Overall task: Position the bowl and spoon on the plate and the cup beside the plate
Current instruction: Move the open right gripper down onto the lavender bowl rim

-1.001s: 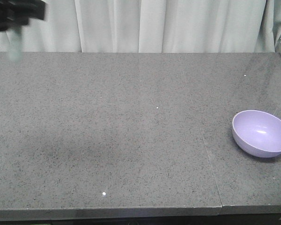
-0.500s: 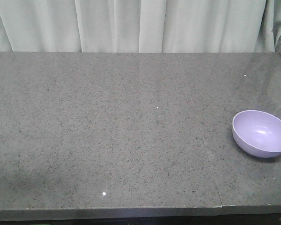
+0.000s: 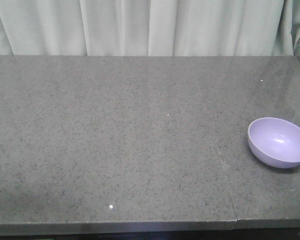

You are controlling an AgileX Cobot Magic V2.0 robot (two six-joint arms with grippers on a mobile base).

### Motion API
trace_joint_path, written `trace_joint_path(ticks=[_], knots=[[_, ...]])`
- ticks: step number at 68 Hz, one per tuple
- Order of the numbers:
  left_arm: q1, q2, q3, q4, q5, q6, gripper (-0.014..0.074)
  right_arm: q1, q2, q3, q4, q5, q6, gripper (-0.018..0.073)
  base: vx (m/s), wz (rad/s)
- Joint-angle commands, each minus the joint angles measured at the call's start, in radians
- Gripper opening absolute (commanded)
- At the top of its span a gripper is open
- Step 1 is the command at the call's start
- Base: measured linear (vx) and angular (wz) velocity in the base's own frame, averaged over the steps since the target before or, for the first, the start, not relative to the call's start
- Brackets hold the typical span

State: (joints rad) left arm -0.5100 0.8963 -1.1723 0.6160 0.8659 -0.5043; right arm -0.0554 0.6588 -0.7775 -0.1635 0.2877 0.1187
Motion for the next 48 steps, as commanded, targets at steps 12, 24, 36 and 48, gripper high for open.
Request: trace_joint_path(ticks=[12,24,36,48], knots=[[0.0,-0.008,-0.023,0.034,-0.068,-0.009,-0.0007,-0.007,0.012,-0.061,0.0,-0.06,0.001,0.048,0.0,0.0],[0.0,-0.008,-0.023,0.034,-0.068,-0.009,-0.0007,-0.007,0.149,-0.255,0.021,0.25,0.004,0.0474,0.0,0.0],[0.0,-0.008,-0.023,0.034,-0.068,-0.009,-0.0007,-0.007,0.403,-0.445,0.01,0.508,0.004,0.0474,0.0,0.0],[0.0,-0.008,-0.023,0.034,-0.065,-0.009,-0.0007,-0.011,0.597,-0.498,-0.008,0.601,0.005,0.0473,0.0,0.0]])
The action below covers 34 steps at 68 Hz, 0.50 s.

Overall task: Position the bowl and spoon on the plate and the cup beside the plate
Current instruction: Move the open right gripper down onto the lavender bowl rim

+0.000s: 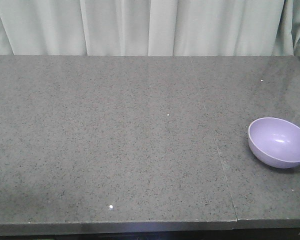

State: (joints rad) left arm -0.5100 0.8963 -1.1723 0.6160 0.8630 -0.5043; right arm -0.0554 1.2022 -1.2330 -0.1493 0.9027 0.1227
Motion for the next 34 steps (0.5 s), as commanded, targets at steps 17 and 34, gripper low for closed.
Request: trace_joint_path(ticks=[17,34], knots=[[0.0,-0.008,-0.023,0.033,-0.057,-0.009,-0.0007,-0.175,0.161,-0.041,0.135,0.011,-0.08,0.0473,0.0,0.0],[0.0,-0.008,-0.023,0.033,-0.057,-0.009,-0.0007,-0.269,0.244,-0.036,0.318,0.024,-0.239,0.0473,0.0,0.0]])
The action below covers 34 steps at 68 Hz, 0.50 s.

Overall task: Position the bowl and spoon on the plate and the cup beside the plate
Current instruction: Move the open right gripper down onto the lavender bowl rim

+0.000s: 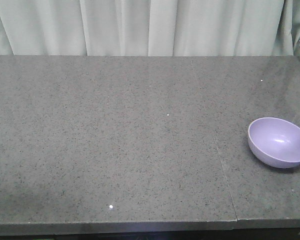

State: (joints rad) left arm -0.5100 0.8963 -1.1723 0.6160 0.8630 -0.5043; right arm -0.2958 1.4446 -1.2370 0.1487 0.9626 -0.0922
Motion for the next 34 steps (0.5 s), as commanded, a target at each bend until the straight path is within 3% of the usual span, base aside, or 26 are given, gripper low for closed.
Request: trace_joint_path(ticks=[1,34], knots=[[0.0,-0.008,-0.023,0.033,-0.057,-0.009,-0.0007,-0.029,0.011,-0.032,0.02,-0.039,-0.028,0.0473,0.0,0.0],[0.0,-0.008,-0.023,0.033,-0.057,-0.009,-0.0007,-0.026,0.217,-0.032,0.045,-0.104,-0.09,0.0473,0.0,0.0]])
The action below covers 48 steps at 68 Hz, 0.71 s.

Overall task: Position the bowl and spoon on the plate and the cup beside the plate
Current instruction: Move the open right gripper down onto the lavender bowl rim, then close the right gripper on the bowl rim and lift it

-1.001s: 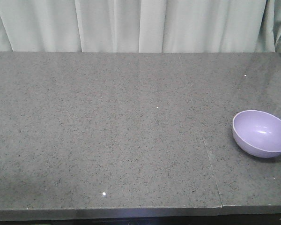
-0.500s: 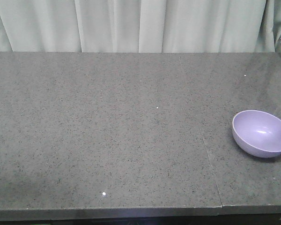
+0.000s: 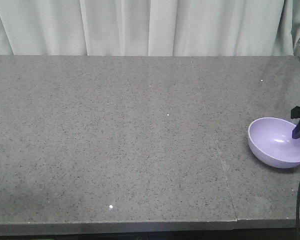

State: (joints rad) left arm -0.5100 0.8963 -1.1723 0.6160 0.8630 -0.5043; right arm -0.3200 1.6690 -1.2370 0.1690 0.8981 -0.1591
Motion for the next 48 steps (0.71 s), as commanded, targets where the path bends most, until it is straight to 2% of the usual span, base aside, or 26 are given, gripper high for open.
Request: trace_joint_path(ticks=[1,14,23,30,41,48], knots=[[0.0,-0.008,-0.023,0.033,-0.057,-0.009,-0.0007,-0.001,-0.003,-0.032,0.029,-0.041,-0.027,0.0473,0.0,0.0],[0.0,-0.008,-0.023,0.033,-0.057,-0.009,-0.0007,0.002,0.046,-0.032,0.052,-0.046,-0.052,0.0471,0.0,0.0],[0.0,-0.008,-0.023,0.033,-0.057,-0.009,-0.0007,0.002,0.059,-0.032,0.054,-0.052,-0.055,0.0417,0.0,0.0],[0.0,-0.008,-0.023,0.033,-0.057,-0.009,-0.0007,0.002,0.067,-0.032,0.055,-0.053,-0.058,0.0319,0.0,0.0],[0.0,-0.008,-0.023,0.033,-0.057,-0.009,-0.0007,0.002,0.093,-0.032,0.059,-0.053,-0.059,0.0094,0.0,0.0],[0.0,-0.008,-0.023,0.033,-0.057,-0.009,-0.0007,0.002,0.102,-0.032,0.079,-0.058,-0.076,-0.0017,0.0,0.0]])
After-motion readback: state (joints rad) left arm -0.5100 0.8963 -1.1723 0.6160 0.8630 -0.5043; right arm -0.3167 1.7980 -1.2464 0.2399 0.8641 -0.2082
